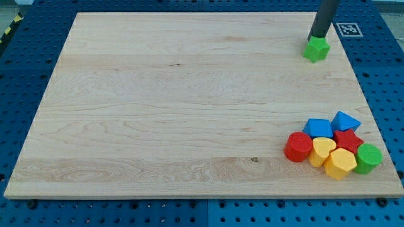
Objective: Place the green star top left to the blue triangle
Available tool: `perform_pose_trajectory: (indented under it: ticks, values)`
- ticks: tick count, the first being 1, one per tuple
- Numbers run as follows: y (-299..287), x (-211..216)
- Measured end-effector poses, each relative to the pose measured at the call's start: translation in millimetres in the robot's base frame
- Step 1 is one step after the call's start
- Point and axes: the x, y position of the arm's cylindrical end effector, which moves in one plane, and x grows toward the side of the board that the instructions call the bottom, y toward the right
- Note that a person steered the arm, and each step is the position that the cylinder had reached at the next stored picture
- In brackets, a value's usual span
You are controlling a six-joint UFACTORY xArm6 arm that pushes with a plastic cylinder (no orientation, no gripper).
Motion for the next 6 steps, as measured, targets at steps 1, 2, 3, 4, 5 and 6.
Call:
perform_pose_trajectory:
  ticks: [1, 2, 3, 4, 5, 6]
  values:
    - [0, 31]
    - [0, 63]
    - [0, 93]
    - [0, 117]
    - [-3, 123]
    - [-2, 123]
